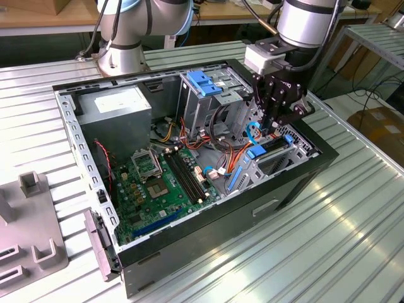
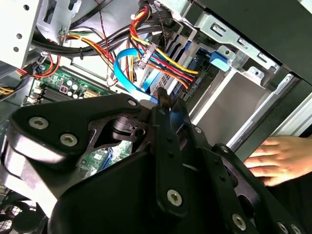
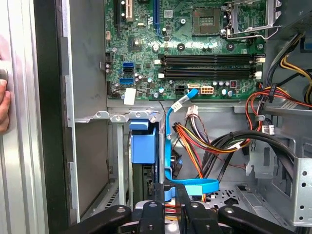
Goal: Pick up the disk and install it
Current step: 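Insert the first disk wire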
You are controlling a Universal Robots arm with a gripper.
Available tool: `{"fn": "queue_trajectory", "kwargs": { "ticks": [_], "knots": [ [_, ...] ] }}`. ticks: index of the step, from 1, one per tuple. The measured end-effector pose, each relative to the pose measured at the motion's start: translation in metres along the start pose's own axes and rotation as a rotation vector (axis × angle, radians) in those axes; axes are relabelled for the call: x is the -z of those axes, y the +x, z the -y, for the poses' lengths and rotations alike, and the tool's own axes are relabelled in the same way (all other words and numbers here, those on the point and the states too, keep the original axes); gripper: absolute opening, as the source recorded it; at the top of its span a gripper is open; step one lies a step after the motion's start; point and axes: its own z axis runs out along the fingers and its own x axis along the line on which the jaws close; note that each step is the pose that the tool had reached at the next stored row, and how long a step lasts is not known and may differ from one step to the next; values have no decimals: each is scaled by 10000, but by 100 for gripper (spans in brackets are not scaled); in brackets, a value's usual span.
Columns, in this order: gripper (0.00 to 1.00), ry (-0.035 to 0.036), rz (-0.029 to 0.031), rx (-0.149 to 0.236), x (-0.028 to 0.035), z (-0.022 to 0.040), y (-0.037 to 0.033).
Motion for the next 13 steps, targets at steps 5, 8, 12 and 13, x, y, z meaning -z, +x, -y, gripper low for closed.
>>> {"fn": "queue_trajectory", "kwargs": {
  "ticks": [5, 8, 12, 13],
  "knots": [
    [24, 1, -1, 1, 0, 0, 0],
    [32, 1, -1, 0, 0, 0, 0],
    [32, 20, -2, -1, 3, -29, 0],
    [32, 35, -1, -3, 5, -48, 1]
  ]
}}
